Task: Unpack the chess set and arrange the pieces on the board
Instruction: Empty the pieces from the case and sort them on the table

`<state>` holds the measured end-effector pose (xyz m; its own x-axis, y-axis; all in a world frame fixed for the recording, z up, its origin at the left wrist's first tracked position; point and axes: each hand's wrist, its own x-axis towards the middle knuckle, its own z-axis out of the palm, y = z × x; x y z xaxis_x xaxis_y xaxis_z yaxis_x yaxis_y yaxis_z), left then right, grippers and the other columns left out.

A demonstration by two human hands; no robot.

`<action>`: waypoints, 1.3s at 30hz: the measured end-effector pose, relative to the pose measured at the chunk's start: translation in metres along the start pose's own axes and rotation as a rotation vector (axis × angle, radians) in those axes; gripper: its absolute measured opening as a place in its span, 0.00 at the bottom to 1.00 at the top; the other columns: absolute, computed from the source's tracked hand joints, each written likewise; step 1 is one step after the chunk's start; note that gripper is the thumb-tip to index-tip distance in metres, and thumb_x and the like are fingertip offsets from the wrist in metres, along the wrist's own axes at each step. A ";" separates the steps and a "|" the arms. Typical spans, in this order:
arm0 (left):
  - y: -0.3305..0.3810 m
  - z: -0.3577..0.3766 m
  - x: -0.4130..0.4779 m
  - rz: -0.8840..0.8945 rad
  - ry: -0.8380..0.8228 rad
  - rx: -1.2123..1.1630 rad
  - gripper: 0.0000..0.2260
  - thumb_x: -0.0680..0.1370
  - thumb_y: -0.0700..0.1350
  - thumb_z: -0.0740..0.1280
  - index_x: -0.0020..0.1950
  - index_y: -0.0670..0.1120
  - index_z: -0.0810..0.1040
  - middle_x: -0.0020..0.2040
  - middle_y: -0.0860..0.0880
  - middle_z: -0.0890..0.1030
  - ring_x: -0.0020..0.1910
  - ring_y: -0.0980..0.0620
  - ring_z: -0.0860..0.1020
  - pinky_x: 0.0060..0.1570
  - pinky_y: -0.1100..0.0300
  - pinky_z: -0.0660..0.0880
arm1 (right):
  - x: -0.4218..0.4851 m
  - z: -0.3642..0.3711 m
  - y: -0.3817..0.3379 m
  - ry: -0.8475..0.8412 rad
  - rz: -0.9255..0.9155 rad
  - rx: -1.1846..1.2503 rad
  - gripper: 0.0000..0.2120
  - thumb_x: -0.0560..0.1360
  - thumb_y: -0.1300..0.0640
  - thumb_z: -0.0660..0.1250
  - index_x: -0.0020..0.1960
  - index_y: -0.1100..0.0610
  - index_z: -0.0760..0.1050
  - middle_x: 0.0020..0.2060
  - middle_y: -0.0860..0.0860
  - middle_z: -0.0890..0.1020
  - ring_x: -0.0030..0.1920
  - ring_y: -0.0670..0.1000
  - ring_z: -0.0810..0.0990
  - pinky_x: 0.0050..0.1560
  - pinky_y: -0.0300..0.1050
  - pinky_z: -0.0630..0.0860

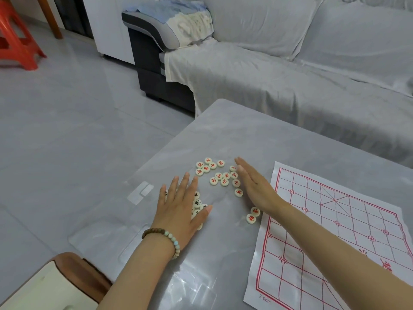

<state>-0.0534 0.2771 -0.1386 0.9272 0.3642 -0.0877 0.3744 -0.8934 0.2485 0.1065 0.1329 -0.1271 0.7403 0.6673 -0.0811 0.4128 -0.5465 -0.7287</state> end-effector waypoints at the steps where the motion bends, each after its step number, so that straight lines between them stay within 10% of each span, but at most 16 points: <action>1: 0.000 0.000 -0.001 -0.006 -0.006 0.005 0.49 0.56 0.73 0.22 0.74 0.53 0.34 0.75 0.53 0.34 0.74 0.50 0.34 0.71 0.52 0.35 | -0.006 -0.004 0.001 0.005 0.009 0.036 0.24 0.81 0.43 0.45 0.75 0.46 0.56 0.75 0.42 0.57 0.74 0.43 0.54 0.68 0.34 0.48; 15: 0.005 -0.001 -0.008 -0.034 -0.015 -0.028 0.44 0.60 0.67 0.28 0.75 0.52 0.35 0.75 0.52 0.34 0.74 0.51 0.34 0.70 0.53 0.33 | -0.006 0.049 -0.002 0.028 -0.152 -0.533 0.37 0.70 0.30 0.37 0.75 0.43 0.37 0.75 0.44 0.37 0.75 0.50 0.34 0.74 0.48 0.36; 25: 0.002 0.002 0.001 -0.033 -0.019 -0.029 0.48 0.57 0.72 0.25 0.75 0.52 0.34 0.75 0.53 0.34 0.74 0.52 0.33 0.70 0.53 0.33 | 0.044 0.045 -0.005 0.055 -0.007 -0.477 0.35 0.78 0.37 0.45 0.77 0.55 0.43 0.77 0.51 0.44 0.76 0.50 0.40 0.75 0.47 0.39; 39: -0.007 0.006 0.009 -0.144 0.052 -0.025 0.43 0.61 0.68 0.26 0.75 0.56 0.39 0.76 0.53 0.36 0.75 0.50 0.37 0.71 0.49 0.36 | 0.064 0.057 -0.014 0.056 -0.383 -0.536 0.20 0.82 0.49 0.50 0.73 0.46 0.63 0.74 0.47 0.62 0.75 0.48 0.54 0.73 0.45 0.42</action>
<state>-0.0482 0.2851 -0.1472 0.8618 0.5017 -0.0743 0.5024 -0.8243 0.2611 0.1177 0.2117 -0.1611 0.5092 0.8452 0.1626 0.8486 -0.4616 -0.2583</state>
